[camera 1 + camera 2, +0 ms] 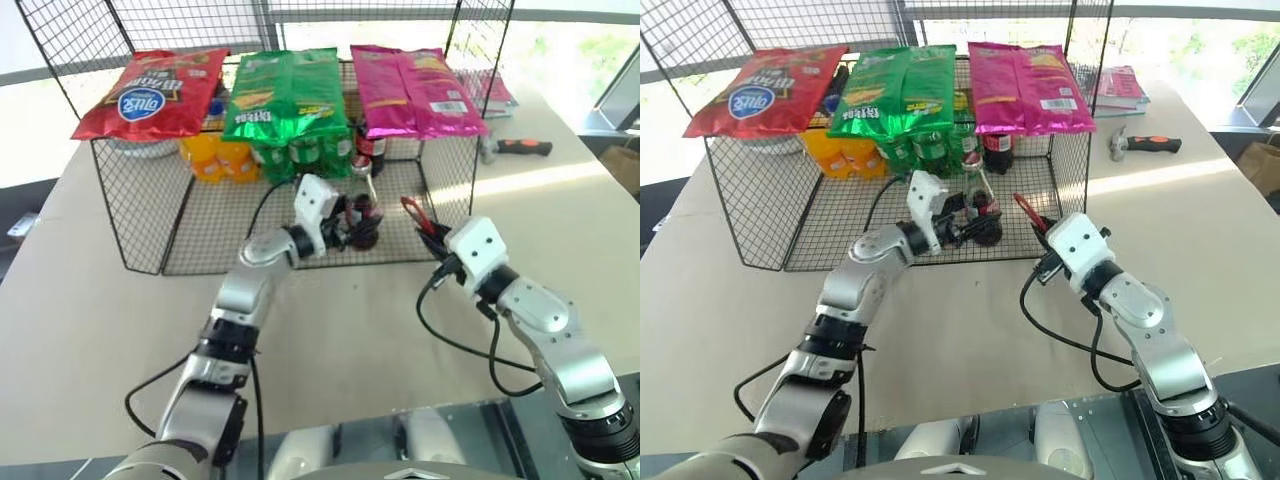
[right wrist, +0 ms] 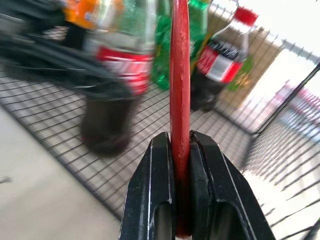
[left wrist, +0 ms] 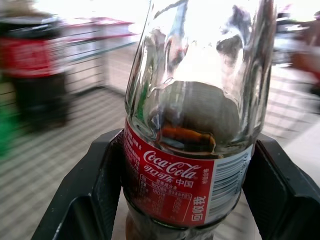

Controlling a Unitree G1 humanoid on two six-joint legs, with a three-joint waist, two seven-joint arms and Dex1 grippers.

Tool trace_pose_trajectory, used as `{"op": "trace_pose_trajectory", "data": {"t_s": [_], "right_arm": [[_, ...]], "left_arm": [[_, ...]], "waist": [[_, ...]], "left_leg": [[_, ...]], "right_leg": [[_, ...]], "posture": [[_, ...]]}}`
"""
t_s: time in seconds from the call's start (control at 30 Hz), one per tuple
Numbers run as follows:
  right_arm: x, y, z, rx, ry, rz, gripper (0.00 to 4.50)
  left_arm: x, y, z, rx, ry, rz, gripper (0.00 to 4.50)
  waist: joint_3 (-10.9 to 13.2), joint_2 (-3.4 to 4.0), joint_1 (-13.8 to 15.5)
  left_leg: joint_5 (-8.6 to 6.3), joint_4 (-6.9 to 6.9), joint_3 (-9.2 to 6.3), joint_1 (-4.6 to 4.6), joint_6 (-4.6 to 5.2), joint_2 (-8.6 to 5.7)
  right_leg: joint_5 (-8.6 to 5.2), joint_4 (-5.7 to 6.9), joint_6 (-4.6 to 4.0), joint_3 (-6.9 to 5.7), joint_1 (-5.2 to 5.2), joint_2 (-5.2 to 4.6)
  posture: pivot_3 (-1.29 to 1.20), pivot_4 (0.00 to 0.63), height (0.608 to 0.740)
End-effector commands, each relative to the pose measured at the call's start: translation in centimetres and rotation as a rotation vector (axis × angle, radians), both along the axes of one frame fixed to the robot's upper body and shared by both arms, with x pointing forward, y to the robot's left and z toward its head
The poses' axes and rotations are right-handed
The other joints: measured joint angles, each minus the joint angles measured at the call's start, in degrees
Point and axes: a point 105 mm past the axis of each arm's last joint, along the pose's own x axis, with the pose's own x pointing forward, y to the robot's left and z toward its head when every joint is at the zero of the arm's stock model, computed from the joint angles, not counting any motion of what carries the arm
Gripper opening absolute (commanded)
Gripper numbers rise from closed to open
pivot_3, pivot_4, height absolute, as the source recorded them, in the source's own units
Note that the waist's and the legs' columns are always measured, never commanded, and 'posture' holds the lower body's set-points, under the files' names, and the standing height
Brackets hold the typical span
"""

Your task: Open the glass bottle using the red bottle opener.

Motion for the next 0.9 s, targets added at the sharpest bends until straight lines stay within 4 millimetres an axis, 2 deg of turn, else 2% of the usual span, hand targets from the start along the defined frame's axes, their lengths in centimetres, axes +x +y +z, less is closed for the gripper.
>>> {"op": "trace_pose_trajectory", "data": {"t_s": [0.03,0.1,0.2,0.4,0.73,0.9], "right_arm": [[-0.4,0.3,2.4,0.037,-0.144,0.009,0.0],[-0.4,0.5,2.9,0.037,-0.183,0.015,0.0],[-0.6,0.8,3.5,0.001,-0.272,0.027,0.0],[-1.1,1.6,3.0,-0.078,-0.378,0.042,0.0],[-1.6,2.5,0.6,-0.302,-0.524,0.066,0.0],[-1.4,1.9,0.0,-0.354,-0.562,0.044,0.0]], "left_arm": [[-2.8,-0.6,2.9,-0.047,-0.089,-0.145,2.72],[-3.5,-0.7,2.6,-0.038,-0.079,-0.175,2.72],[-3.5,-1.3,0.9,0.021,-0.062,-0.181,2.72],[-3.8,-2.4,-0.6,0.077,-0.042,-0.236,2.72],[-3.1,-3.1,-0.9,0.121,-0.029,-0.244,2.72],[-2.9,-3.3,-1.0,0.148,-0.041,-0.249,2.72]], "waist": [[0.0,0.0,0.1],[0.0,0.01,0.2],[0.0,0.01,0.3],[0.0,0.01,0.2],[0.0,0.02,0.3],[-0.1,0.02,0.4]], "left_leg": [[0.0,0.01,-0.01,0.0,0.0,0.0],[0.0,0.04,0.0,0.02,0.0,0.0],[0.0,0.09,0.0,0.08,0.0,-0.01],[0.0,0.08,0.0,0.07,0.0,-0.02],[0.0,0.12,0.02,0.1,-0.01,-0.01],[0.01,0.18,0.01,0.16,-0.01,-0.01]], "right_leg": [[0.0,0.0,0.0,-0.01,0.01,0.0],[0.0,0.01,0.0,0.0,0.06,0.0],[0.0,0.03,0.0,-0.02,0.08,0.01],[0.0,0.04,0.0,-0.02,0.08,0.04],[0.0,0.08,0.0,-0.01,0.08,0.15],[0.0,0.14,0.01,-0.01,0.14,0.19]], "posture": [[0.0,0.15,0.74],[0.0,0.15,0.74],[0.0,0.15,0.74],[0.0,0.15,0.74],[0.0,0.15,0.74],[0.0,0.15,0.74]]}}
